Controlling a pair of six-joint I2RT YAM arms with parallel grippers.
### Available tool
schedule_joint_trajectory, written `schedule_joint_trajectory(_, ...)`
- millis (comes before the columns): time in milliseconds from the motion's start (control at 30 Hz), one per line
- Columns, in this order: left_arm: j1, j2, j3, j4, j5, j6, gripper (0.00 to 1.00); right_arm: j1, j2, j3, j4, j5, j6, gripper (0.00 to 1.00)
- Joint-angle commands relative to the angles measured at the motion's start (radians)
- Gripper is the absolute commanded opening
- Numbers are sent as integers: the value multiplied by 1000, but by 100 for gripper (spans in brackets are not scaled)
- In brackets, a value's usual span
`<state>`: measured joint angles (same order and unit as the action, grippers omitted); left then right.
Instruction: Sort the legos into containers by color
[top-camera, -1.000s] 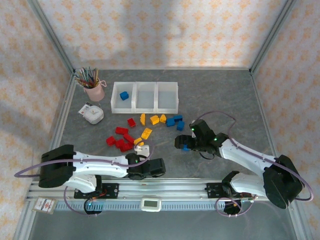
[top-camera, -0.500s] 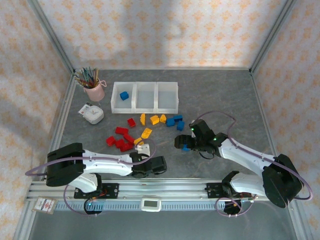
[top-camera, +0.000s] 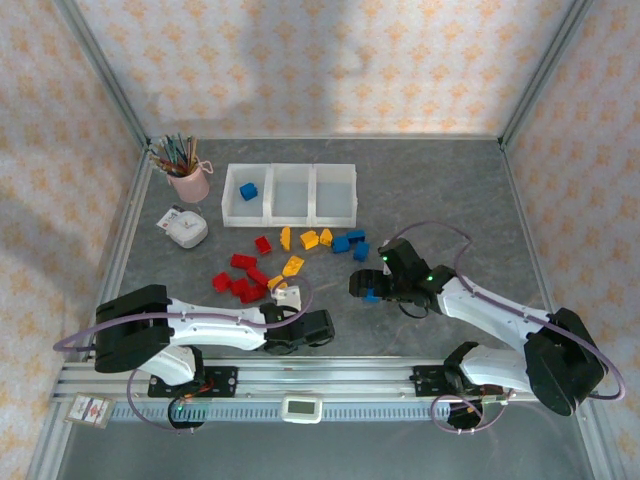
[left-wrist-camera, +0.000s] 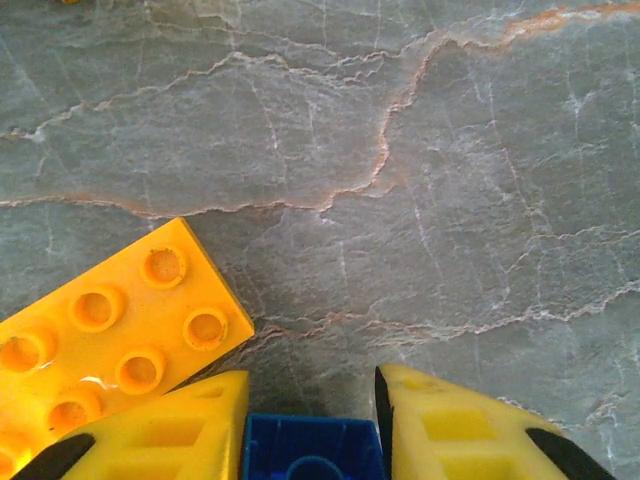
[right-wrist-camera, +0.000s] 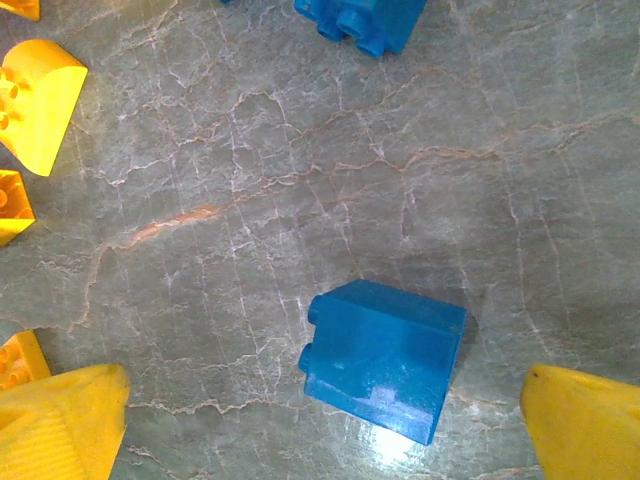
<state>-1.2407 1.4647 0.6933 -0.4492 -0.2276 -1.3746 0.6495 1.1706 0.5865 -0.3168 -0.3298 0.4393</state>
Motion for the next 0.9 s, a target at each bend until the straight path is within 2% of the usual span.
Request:
schedule_joint_trajectory(0,8,-60,50,-65,-80,34,29,6,3,59,-16,18,-22,100)
schedule_joint_trajectory(100,38,-122,99,-136,-137,72,28,6,3,102,-16,3,-27,99)
schedule_joint_trajectory(200,107,-194,154,-223,-213,134,28,6,17,149,-1,0,-31,100)
schedule_joint_trajectory(300,233,-255,195,-251,-278,243,28,7,74,199,31,-12,-31,100)
schedule_joint_trajectory(400,409,-276,227,-194,-271,395,28,7,122,248,72,-29,-25,100)
schedule_joint_trajectory(500,558,-246,271,-120,-258,529,28,7,176,280,121,-15,-21,100)
schedule_joint_trajectory(633,743,-136,323,-1,-188,643,28,7,280,357,143,-2,-29,100)
schedule_joint_trajectory(867,906,82,427,129,-122,712,28,7,382,446,159,81,-45,100)
